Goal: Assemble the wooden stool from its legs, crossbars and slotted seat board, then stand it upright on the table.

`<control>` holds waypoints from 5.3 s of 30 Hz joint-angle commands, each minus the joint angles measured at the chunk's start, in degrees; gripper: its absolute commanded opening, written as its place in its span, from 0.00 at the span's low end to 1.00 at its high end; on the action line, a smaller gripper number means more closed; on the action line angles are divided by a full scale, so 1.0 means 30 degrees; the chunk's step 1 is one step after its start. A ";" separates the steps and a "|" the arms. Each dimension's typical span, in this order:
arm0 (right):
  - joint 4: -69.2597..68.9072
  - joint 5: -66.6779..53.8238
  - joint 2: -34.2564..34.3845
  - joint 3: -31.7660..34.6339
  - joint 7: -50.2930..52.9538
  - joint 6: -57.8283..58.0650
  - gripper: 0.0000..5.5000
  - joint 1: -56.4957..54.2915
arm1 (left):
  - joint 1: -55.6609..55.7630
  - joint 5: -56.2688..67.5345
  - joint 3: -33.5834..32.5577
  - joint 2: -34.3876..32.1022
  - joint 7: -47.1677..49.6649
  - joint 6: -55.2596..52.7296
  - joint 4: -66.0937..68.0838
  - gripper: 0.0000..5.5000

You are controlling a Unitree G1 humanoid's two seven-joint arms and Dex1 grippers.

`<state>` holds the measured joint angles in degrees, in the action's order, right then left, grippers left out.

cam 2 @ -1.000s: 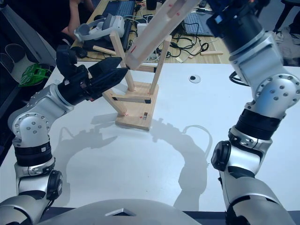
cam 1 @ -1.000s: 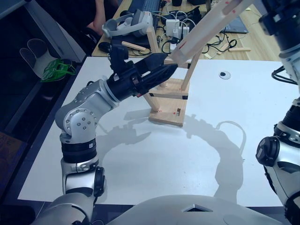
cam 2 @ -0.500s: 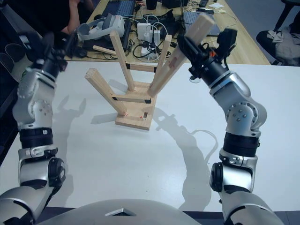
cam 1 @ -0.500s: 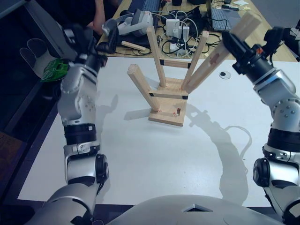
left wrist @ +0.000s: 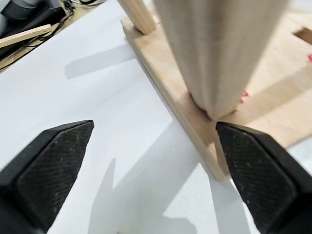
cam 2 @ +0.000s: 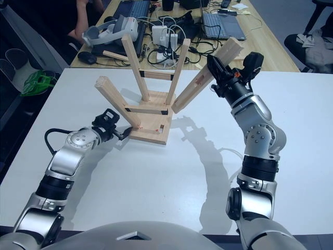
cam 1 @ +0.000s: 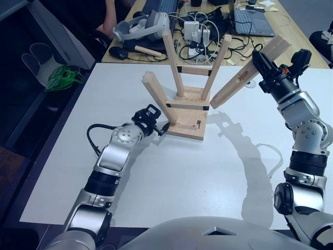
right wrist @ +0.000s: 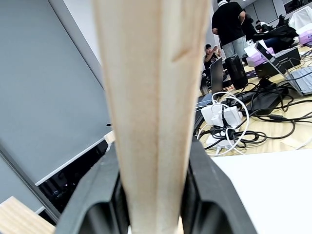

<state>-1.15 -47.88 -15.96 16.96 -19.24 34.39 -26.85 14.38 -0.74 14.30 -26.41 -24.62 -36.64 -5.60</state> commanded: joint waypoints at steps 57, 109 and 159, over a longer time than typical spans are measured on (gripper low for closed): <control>0.5709 0.4996 -0.1646 -0.3355 -0.4554 0.0430 0.18 -0.0337 | 0.0817 0.6409 -0.1241 0.4322 -0.0307 -0.5319 -0.4455 0.85; 0.0786 0.9186 -0.0226 -0.1968 0.0486 -0.7417 0.44 -0.3805 | 0.0858 0.6049 -0.1810 0.4916 0.0773 -0.1942 -0.3218 0.85; -0.2315 1.3343 0.4158 -0.8077 0.2383 -0.8869 0.00 0.0757 | 0.1298 0.7816 -0.4265 0.7307 -0.0170 0.5647 -0.4506 0.85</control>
<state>-5.21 -9.42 -3.32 -6.19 -11.90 8.81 -22.08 16.36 22.01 2.87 -5.30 -25.62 -22.49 -18.19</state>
